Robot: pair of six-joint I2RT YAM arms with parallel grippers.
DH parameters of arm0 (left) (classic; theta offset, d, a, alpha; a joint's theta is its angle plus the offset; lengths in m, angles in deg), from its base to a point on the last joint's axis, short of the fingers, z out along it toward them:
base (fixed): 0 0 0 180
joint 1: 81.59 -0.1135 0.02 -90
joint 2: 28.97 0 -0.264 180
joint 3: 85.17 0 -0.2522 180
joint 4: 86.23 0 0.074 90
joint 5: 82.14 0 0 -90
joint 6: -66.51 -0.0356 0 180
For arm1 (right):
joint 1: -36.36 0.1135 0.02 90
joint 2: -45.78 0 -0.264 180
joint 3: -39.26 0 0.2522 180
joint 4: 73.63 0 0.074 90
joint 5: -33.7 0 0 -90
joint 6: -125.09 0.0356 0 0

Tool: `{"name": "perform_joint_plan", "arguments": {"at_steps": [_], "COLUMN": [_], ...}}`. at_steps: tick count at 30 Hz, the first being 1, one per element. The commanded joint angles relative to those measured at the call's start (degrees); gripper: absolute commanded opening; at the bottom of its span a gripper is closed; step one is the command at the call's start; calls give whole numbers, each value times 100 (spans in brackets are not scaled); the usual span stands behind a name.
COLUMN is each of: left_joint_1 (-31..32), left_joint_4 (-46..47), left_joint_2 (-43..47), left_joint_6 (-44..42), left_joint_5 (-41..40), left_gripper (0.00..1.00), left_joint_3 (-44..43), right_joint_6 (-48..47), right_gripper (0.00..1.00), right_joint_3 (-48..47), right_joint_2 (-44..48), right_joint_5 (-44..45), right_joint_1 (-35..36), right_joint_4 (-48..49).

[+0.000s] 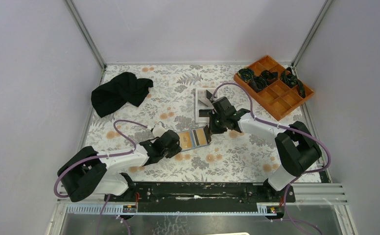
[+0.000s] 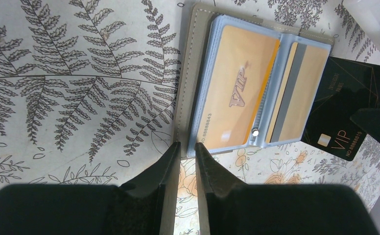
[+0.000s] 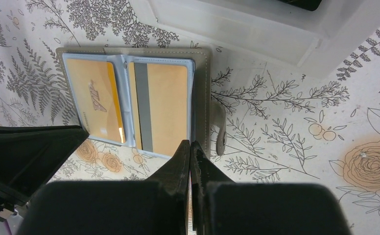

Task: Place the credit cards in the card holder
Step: Turn over the card slot in the card holder.

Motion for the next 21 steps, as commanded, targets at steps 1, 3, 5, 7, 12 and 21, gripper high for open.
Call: {"name": "perform_joint_plan", "arguments": {"at_steps": [1,3,5,7,12,21], "left_joint_1": [-26,-26,-24,-25,-19,-26], "left_joint_4": [-203,-197,-202,-202,-202,-215], "left_joint_2": [-59,-54,-49,-29,19,62], "left_joint_6": [-121,-126,-133,-128,-133,-117], "left_joint_5": [78,82,77,82,81,67], "left_gripper": [24,24,24,24,24,24], "left_joint_3": [189,204,214,224,247,283], "right_joint_6": [191,140,92,5,-85,-99], "right_gripper": [0,0,0,0,0,0], "right_joint_3": [26,-75,-184,-291,-366,-408], "right_joint_2": [167,201,234,240,244,270], "right_joint_5": [-218,-200,-123,-21,158,248], "right_joint_1": [31,32,32,32,32,31], "right_joint_4": [78,-20,-117,-257,-402,-435]}}
